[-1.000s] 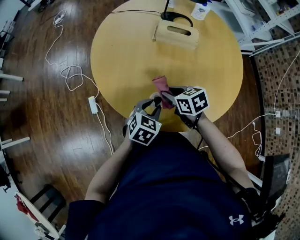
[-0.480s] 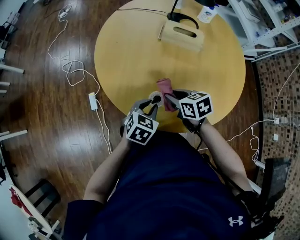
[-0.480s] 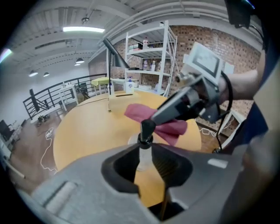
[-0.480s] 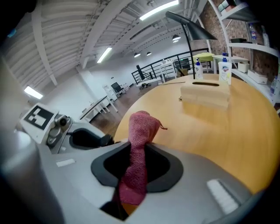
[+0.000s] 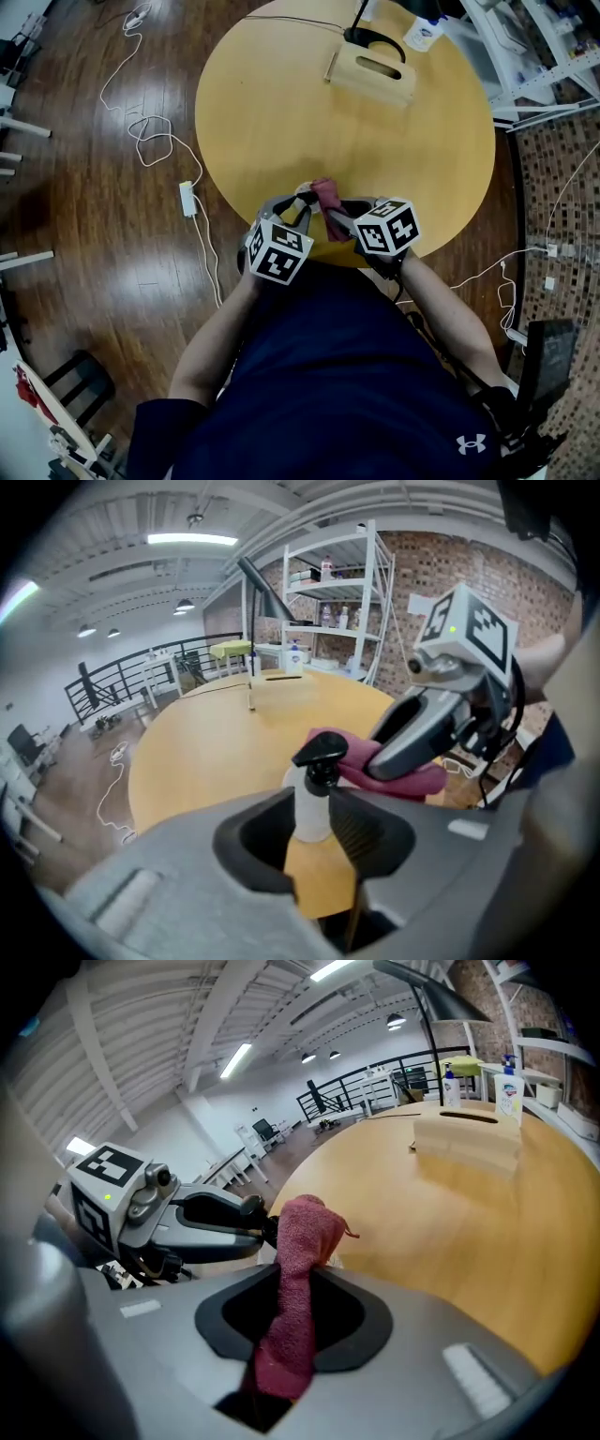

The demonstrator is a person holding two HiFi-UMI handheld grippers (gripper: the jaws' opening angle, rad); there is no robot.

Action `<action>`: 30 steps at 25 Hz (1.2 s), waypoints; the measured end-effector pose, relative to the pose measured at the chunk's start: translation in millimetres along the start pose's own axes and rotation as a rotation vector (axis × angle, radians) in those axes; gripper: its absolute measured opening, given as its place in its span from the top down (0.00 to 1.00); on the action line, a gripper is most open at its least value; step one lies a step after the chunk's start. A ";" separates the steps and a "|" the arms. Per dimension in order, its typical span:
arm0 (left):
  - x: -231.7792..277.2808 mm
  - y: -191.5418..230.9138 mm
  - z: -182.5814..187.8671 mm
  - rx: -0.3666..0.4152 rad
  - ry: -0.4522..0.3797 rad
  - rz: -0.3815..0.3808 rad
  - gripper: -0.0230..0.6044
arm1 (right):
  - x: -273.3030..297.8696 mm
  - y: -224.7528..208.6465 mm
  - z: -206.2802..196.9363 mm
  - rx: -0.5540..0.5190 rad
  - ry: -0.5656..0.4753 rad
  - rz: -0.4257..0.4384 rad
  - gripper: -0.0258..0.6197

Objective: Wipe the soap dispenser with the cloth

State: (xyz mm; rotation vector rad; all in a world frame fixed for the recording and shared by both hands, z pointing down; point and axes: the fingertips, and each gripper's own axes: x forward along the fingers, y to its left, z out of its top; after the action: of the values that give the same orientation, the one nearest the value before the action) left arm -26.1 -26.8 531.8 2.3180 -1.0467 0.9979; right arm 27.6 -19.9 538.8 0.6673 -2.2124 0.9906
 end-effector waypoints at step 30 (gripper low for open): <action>-12.3 15.3 -20.9 0.003 0.026 -0.032 0.68 | 29.8 18.4 23.7 -0.041 0.035 0.049 0.82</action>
State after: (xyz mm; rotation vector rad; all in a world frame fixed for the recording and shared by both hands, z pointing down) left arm -52.8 -18.0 537.5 2.3108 -0.9957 1.0149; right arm -12.5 -33.2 538.7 0.5763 -2.2219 0.9710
